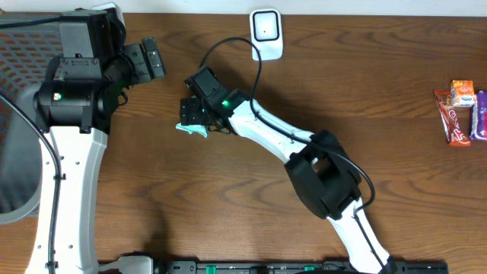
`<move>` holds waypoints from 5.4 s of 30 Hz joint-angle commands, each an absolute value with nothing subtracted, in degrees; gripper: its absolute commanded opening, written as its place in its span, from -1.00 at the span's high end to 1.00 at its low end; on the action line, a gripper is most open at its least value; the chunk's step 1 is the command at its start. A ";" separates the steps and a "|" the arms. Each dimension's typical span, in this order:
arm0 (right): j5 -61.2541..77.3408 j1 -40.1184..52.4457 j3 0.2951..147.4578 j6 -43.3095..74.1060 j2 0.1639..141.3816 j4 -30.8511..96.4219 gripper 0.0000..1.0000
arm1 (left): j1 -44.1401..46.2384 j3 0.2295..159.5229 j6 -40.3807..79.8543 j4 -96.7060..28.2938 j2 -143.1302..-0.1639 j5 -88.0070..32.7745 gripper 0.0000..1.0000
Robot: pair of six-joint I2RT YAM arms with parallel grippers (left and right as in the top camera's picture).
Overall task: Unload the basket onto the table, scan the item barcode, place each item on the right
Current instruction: 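Reach the right gripper to the green wipes pack and grasp it, then lift the wipes pack and hold it in front of the scanner, then carry the wipes pack to the right edge and release it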
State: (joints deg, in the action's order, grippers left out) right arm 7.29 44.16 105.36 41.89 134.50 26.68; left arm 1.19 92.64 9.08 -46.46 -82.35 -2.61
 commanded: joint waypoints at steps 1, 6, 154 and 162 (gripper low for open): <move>5.85 43.81 104.92 42.37 136.11 26.28 -0.37 | 1.04 93.23 9.30 -46.46 -82.67 -1.89 -0.96; 4.32 43.59 104.92 42.35 136.14 26.41 -0.26 | 1.04 93.23 9.30 -46.46 -82.67 -1.89 -0.96; -24.45 -29.19 109.86 10.76 124.38 54.06 -0.98 | 1.04 93.23 9.30 -46.46 -82.67 -1.89 -0.96; -24.43 -28.32 109.89 13.52 118.32 58.00 -0.98 | 1.04 93.23 9.30 -46.46 -82.67 -1.89 -0.96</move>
